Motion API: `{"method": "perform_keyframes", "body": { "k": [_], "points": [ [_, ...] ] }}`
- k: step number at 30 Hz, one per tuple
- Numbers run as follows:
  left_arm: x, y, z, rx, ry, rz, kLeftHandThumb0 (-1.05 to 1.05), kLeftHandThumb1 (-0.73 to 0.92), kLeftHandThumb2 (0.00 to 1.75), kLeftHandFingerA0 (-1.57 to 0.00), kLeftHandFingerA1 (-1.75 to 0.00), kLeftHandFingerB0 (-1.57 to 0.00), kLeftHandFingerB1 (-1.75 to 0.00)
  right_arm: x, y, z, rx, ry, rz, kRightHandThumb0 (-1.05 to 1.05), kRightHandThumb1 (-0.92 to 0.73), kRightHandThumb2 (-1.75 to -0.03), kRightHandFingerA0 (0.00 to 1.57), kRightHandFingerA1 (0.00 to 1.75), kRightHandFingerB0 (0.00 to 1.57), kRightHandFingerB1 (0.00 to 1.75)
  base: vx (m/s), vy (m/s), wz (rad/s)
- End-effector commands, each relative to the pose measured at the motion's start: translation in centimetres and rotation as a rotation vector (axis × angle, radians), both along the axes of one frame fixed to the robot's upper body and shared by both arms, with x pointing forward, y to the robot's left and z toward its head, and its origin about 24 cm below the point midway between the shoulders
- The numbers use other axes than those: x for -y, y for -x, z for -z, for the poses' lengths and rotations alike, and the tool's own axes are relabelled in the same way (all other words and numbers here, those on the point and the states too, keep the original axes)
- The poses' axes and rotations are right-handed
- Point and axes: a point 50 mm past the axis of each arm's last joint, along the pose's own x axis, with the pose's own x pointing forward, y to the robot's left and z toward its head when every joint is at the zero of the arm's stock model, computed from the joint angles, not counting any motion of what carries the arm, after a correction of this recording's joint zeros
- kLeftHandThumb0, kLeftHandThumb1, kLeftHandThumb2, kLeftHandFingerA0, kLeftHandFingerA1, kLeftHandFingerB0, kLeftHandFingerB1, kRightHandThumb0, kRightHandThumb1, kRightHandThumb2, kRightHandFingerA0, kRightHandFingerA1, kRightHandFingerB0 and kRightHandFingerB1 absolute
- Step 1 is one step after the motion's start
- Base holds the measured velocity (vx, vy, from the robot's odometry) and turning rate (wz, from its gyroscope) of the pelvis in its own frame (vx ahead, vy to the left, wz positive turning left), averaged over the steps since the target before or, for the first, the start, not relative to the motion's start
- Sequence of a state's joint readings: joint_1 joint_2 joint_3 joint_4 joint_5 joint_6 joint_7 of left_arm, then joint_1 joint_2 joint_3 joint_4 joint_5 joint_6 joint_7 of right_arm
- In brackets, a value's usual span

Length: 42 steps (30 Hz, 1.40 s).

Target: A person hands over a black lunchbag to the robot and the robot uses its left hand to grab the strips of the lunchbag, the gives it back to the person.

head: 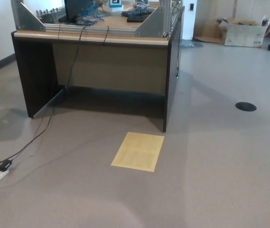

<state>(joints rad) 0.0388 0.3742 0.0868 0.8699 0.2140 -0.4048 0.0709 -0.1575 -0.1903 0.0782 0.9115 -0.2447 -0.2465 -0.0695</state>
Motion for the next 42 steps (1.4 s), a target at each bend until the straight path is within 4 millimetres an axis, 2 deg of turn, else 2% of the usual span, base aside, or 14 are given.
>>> {"method": "perform_keyframes", "body": {
  "k": [1,5,6,7,8,20,21,24,25,26,28,38,41,42],
  "points": [
    [-1.2,-1.1,-4.4,0.326,-0.100,0.112,-0.61,0.55,0.57,-0.35,-0.36,-0.29,-0.32,-0.4,-1.5,-2.1,0.218,0.033,-0.068,-0.52,-0.70,-0.61,0.49,0.45,0.46,0.41,0.00,0.000,0.00],
    [-1.2,-1.1,-4.4,0.333,-0.089,0.110,-0.60,0.52,0.56,-0.34,-0.36,-0.29,-0.33,-0.3,-1.4,-2.0,0.223,0.036,-0.070,-0.52,-0.70,-0.61,0.49,0.45,0.46,0.41,0.00,0.000,0.00],
    [-1.2,-1.1,-4.4,0.336,-0.093,0.113,-0.64,0.45,0.73,-0.31,-0.44,-0.26,-0.41,-0.3,-1.5,-2.0,0.220,0.039,-0.073,-0.54,-0.71,-0.61,0.49,0.44,0.46,0.40,0.00,0.000,0.00],
    [-1.2,-1.1,-4.4,0.340,-0.099,0.118,-0.64,0.45,0.73,-0.31,-0.44,-0.26,-0.41,-0.3,-1.5,-2.0,0.216,0.043,-0.077,-0.54,-0.71,-0.61,0.49,0.44,0.46,0.40,0.00,0.000,0.00],
    [-1.2,-1.0,-4.3,0.333,-0.090,0.115,-0.61,0.53,0.57,-0.33,-0.36,-0.28,-0.32,-0.3,-1.4,-2.0,0.218,0.044,-0.077,-0.53,-0.71,-0.60,0.50,0.45,0.46,0.40,0.00,0.000,0.00],
    [-1.3,-1.0,-4.1,0.313,-0.111,0.151,-0.64,0.56,0.57,-0.25,-0.32,-0.19,-0.28,-0.2,-1.4,-1.9,0.238,0.036,-0.073,-0.52,-0.70,-0.61,0.49,0.45,0.45,0.40,0.00,0.000,0.00],
    [-1.4,-1.0,-4.1,0.305,-0.115,0.151,-0.69,0.48,0.77,-0.18,-0.41,-0.12,-0.37,-0.2,-1.4,-1.9,0.239,0.036,-0.075,-0.52,-0.70,-0.61,0.49,0.45,0.46,0.40,0.00,0.000,0.00],
    [-1.4,-1.0,-4.1,0.310,-0.122,0.153,-0.70,0.48,0.77,-0.18,-0.42,-0.12,-0.38,-0.2,-1.4,-1.8,0.236,0.034,-0.073,-0.53,-0.70,-0.60,0.49,0.45,0.46,0.40,0.00,0.000,0.00],
    [-1.4,-1.0,-4.1,0.314,-0.111,0.156,-0.65,0.56,0.57,-0.23,-0.34,-0.16,-0.29,-0.2,-1.4,-1.8,0.237,0.032,-0.072,-0.54,-0.71,-0.60,0.49,0.46,0.45,0.40,0.00,0.000,0.00],
    [-1.4,-0.9,-4.1,0.316,-0.100,0.156,-0.67,0.47,0.74,-0.16,-0.41,-0.12,-0.37,-0.2,-1.4,-1.8,0.238,0.032,-0.071,-0.55,-0.70,-0.60,0.49,0.45,0.46,0.40,0.00,0.000,0.00],
    [-1.5,-0.9,-4.1,0.306,-0.108,0.152,-0.71,0.48,0.77,-0.18,-0.42,-0.10,-0.37,-0.2,-1.4,-1.8,0.243,0.033,-0.070,-0.54,-0.70,-0.61,0.49,0.45,0.45,0.40,0.00,0.000,0.00],
    [-1.3,-0.6,-3.9,0.318,-0.103,0.155,-0.70,0.48,0.76,-0.16,-0.42,-0.09,-0.37,-0.1,-0.9,-1.6,0.246,0.033,-0.076,-0.54,-0.71,-0.61,0.46,0.45,0.43,0.40,0.00,0.000,0.00],
    [-1.0,-0.6,-4.6,0.376,-0.117,0.183,-0.69,0.47,0.75,-0.19,-0.44,-0.09,-0.37,-0.2,-0.6,-1.4,0.239,0.024,-0.074,-0.53,-0.71,-0.60,0.47,0.44,0.43,0.39,0.00,0.000,0.00],
    [-0.8,-1.2,-5.4,0.424,-0.123,0.202,-0.71,0.47,0.76,-0.19,-0.43,-0.08,-0.36,-0.3,-0.7,-1.4,0.234,0.029,-0.083,-0.54,-0.72,-0.60,0.47,0.44,0.42,0.39,0.00,0.000,0.00]
  ]
}}
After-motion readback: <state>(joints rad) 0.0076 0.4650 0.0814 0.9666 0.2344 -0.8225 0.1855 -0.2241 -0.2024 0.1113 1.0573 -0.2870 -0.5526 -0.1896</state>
